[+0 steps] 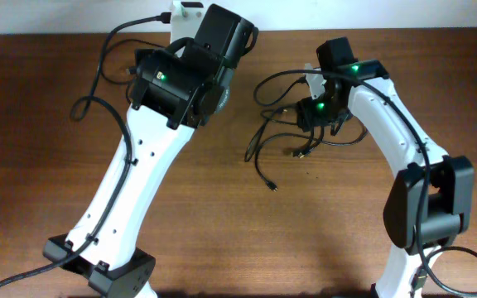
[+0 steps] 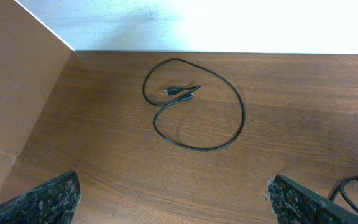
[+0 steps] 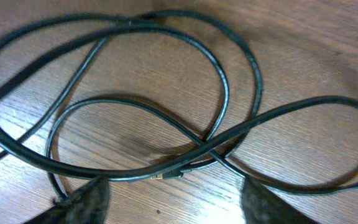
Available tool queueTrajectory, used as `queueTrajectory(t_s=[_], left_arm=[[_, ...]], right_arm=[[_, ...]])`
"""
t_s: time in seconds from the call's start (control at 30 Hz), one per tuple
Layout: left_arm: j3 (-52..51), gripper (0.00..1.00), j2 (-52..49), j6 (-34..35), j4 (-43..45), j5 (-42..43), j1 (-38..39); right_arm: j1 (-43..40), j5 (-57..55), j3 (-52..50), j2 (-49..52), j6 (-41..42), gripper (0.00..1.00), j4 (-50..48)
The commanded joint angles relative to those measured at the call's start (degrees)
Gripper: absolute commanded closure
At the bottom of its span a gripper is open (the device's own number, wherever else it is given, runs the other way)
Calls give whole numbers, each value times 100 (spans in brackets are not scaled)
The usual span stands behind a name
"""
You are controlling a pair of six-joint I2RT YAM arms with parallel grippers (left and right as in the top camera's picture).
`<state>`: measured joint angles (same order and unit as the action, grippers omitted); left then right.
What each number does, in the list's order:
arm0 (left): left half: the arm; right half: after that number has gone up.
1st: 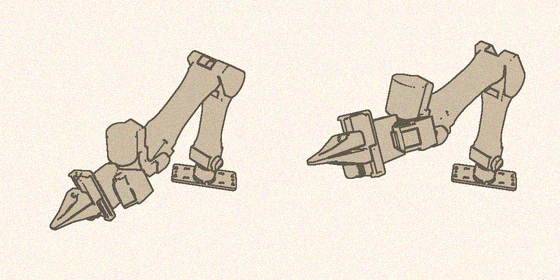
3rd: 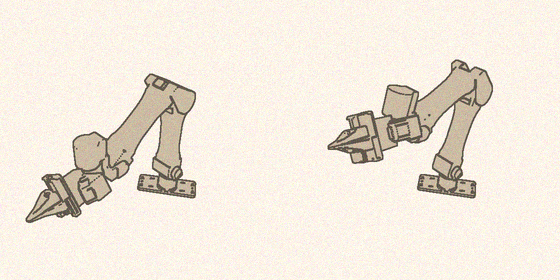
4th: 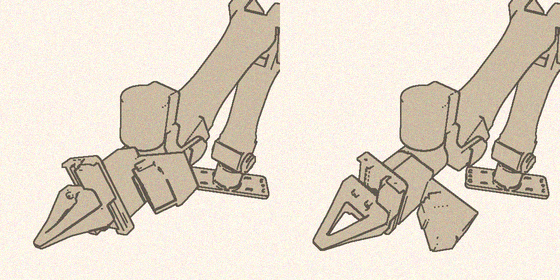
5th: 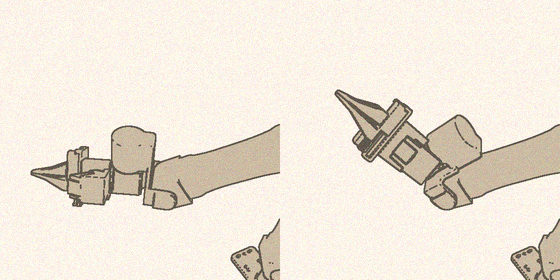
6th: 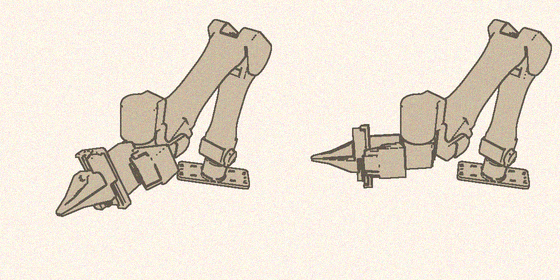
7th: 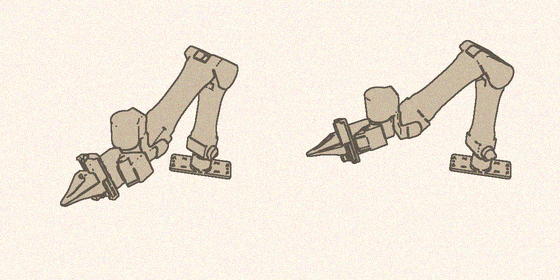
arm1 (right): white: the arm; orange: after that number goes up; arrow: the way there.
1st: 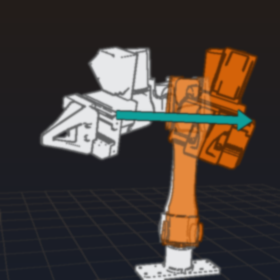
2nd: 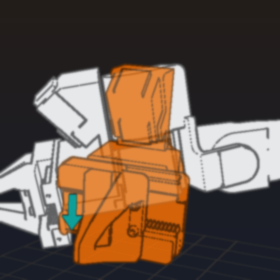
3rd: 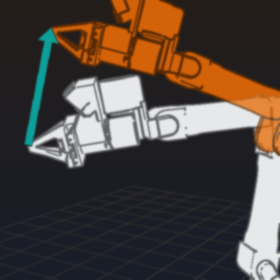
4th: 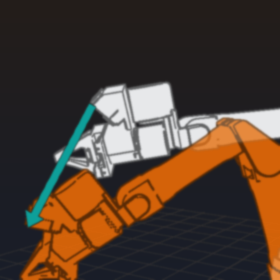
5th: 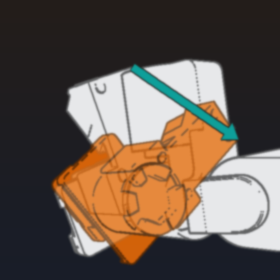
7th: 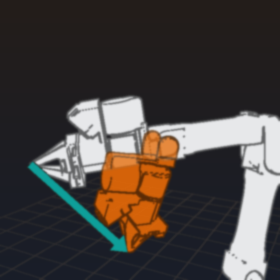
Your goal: Untangle cables
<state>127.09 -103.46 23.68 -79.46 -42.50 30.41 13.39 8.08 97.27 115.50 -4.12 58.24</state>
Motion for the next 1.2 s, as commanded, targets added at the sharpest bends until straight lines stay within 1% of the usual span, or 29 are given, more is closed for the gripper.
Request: queueTrajectory(t_s=[0.0,0.03,0.07,0.13,0.23,0.37,0.5,0.7,1.0,1.03,1.07,1.1,1.13,1.17], left_arm=[[52,1,116,111,-17,-129,-11],[52,1,136,111,-17,-129,-11],[52,1,162,111,-20,-129,-11],[52,1,188,109,-20,-127,-11],[52,1,199,111,-24,-125,-11],[52,1,201,111,-146,-125,-11],[52,1,201,111,-227,-127,-11],[52,1,201,109,-249,-127,-11],[52,1,201,68,-249,-138,-11],[52,1,201,68,-249,-149,-11],[52,1,201,68,-249,-149,-11],[52,1,201,68,-249,-149,-11],[52,1,201,68,-249,-149,-11],[52,1,201,68,-249,-146,-11]], right_arm=[[48,863,-26,7,-778,22,70],[48,1156,-26,7,-1150,16,179],[48,1270,-26,7,-1414,15,302],[48,1272,-26,7,-1705,14,415],[48,1274,-26,7,-2396,15,413],[48,1270,-26,7,-2933,15,275],[48,1274,-26,7,-3045,15,-50],[48,1272,-26,35,-3300,15,-284],[48,1272,-26,560,-3294,15,-367],[48,1270,-26,584,-3294,21,-372],[42,1250,-26,586,-3289,53,-387],[42,1246,-26,586,-3244,90,-404],[42,1228,-24,586,-3174,96,-420],[42,1228,-24,584,-3161,96,-420]])
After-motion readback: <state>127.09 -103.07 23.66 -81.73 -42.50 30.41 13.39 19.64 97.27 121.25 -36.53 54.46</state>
